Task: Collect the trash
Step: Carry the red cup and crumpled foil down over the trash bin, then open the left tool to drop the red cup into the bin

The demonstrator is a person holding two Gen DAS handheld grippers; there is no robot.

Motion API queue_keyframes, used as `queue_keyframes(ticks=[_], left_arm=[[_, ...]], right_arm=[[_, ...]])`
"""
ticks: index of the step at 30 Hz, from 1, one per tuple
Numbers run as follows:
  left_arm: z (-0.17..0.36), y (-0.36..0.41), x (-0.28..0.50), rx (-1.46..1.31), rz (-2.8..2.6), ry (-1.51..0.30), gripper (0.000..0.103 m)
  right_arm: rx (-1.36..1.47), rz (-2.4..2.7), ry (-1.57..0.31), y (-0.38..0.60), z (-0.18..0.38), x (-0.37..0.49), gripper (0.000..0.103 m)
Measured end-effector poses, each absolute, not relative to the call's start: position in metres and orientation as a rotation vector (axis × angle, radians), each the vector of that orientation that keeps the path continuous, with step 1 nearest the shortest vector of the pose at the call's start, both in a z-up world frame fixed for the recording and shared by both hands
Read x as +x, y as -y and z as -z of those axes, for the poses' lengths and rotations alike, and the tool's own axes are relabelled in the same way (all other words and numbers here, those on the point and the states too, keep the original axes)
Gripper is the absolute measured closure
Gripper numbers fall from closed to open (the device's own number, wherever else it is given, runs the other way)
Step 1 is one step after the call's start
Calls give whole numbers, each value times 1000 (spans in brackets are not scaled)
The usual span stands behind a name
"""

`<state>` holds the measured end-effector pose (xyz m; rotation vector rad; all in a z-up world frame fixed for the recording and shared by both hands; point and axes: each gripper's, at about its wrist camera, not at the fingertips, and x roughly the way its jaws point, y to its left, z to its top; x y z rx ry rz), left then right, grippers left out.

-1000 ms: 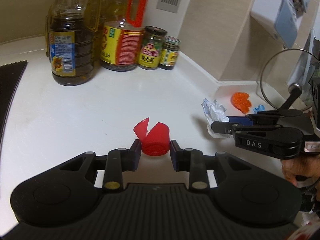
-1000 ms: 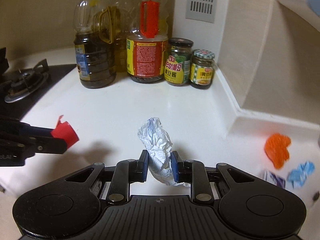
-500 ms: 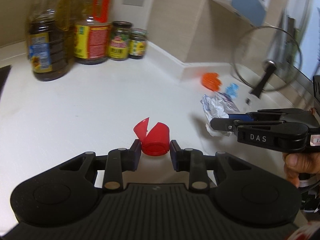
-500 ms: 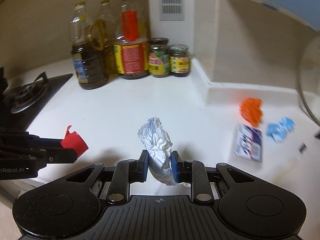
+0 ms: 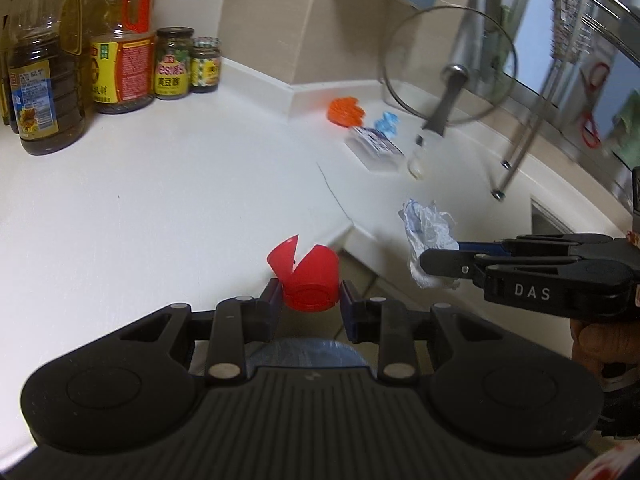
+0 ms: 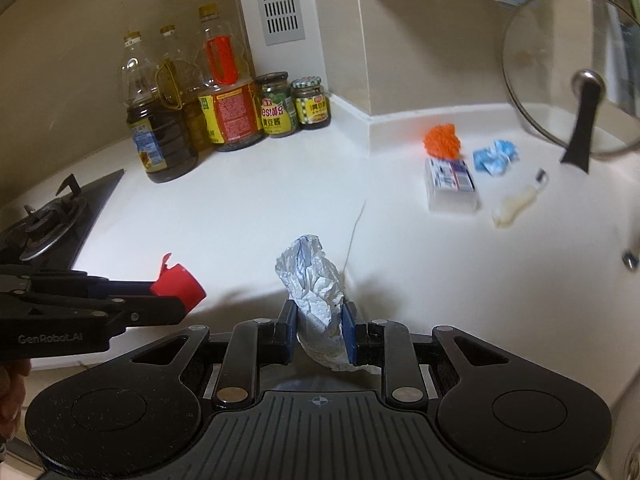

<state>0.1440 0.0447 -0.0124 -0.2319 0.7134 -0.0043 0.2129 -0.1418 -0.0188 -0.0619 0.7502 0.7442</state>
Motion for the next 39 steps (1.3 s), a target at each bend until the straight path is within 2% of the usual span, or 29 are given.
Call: queue_keyframes(ticks=[9,17,39], left_arm=[[33,-36,115,-214,88,-776,75],[53,-28,113,-273,61,-824,75],[160,-22,138,-307,-80,-1017,75]], right_arm=[[-52,-676,-812,151,45,170,79],[-115,-729,-866,154,75,171,79],[-269,-780,-949,160,173,179,79]])
